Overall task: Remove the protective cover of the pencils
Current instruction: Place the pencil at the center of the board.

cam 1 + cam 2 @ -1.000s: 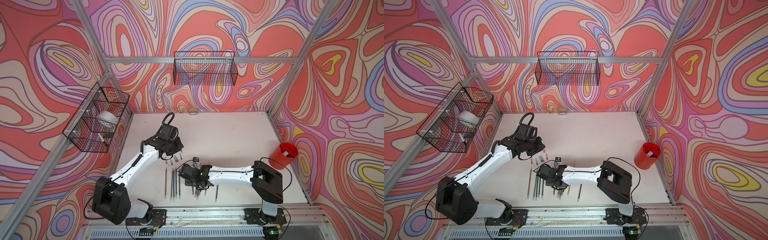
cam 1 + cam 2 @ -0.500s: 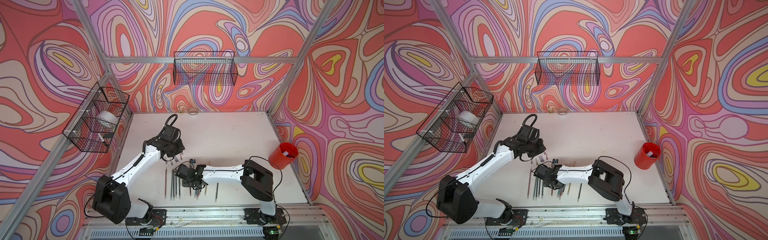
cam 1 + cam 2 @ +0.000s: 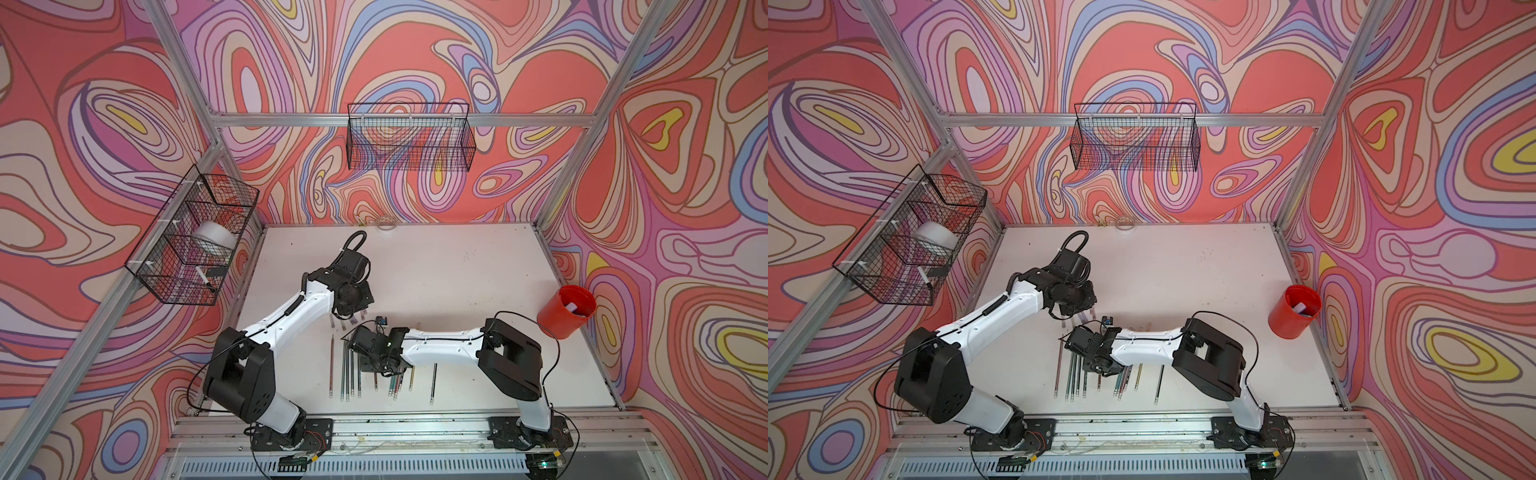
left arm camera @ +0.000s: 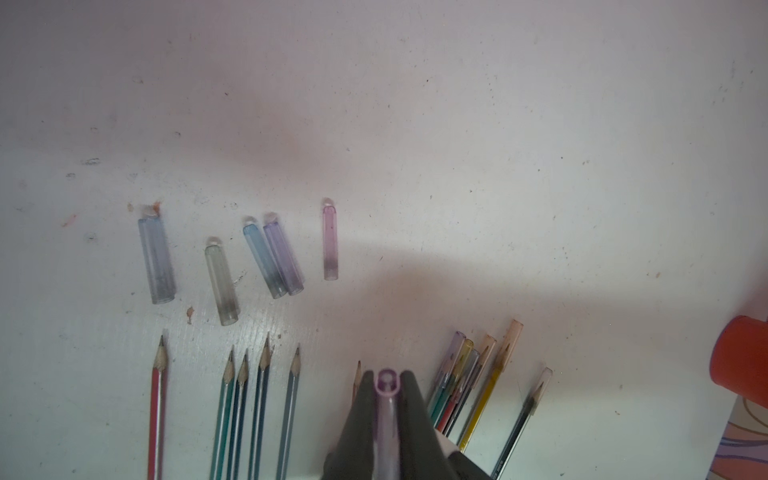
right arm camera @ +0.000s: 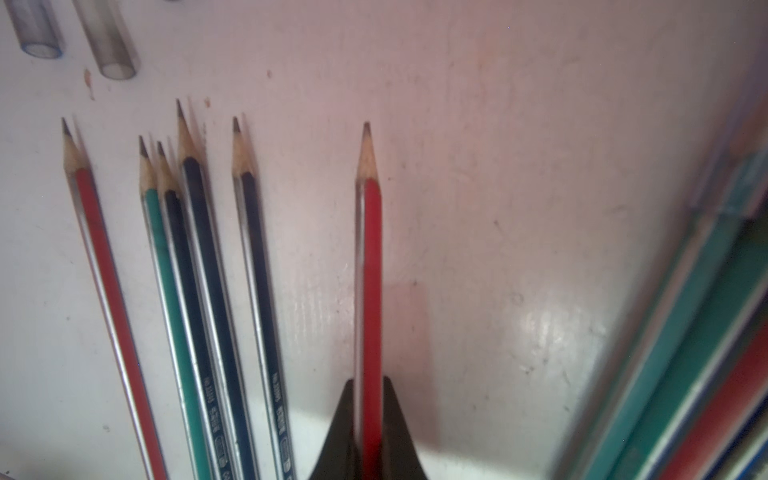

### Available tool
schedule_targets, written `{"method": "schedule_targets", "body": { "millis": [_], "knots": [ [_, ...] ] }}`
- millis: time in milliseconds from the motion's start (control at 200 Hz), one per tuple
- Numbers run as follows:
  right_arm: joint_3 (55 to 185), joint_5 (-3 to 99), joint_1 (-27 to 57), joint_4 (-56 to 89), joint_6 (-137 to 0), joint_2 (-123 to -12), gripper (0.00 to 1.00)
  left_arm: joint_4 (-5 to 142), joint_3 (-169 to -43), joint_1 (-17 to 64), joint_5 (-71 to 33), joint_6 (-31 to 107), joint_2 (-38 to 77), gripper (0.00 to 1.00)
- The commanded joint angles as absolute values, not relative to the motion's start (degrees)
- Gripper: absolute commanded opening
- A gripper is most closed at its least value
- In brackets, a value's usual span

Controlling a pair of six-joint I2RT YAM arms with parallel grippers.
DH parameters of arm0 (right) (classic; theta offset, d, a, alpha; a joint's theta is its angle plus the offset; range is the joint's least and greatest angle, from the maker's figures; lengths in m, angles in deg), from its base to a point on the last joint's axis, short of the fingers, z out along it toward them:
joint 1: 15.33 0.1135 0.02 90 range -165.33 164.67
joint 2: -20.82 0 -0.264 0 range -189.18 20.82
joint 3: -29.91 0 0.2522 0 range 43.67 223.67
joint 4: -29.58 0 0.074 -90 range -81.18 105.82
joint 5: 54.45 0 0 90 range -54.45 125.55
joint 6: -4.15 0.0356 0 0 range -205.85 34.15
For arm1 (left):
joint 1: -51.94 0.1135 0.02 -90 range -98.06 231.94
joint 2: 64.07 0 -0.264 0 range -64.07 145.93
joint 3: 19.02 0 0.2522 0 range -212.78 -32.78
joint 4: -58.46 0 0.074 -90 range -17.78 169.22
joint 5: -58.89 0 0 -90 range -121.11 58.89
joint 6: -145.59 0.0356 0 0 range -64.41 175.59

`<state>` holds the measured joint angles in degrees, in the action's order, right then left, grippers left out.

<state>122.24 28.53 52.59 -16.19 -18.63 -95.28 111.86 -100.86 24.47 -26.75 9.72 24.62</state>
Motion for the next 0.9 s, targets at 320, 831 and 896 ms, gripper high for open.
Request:
{"method": "schedule_targets", "body": {
  "millis": [320,831,896],
  "knots": [
    [119.8,30.4,52.6,-18.3,-18.0,-97.0,0.21,115.6,-103.8,22.2,-29.7,10.8,29.1,0.00],
    [119.9,27.0,52.6,-18.6,-20.7,-87.2,0.22,119.0,-107.5,21.1,-32.7,12.3,36.2,0.00],
    [118.8,25.7,52.6,-18.6,-20.7,-84.1,0.25,119.4,-108.4,21.0,-32.8,12.6,37.5,0.00]
  ]
}}
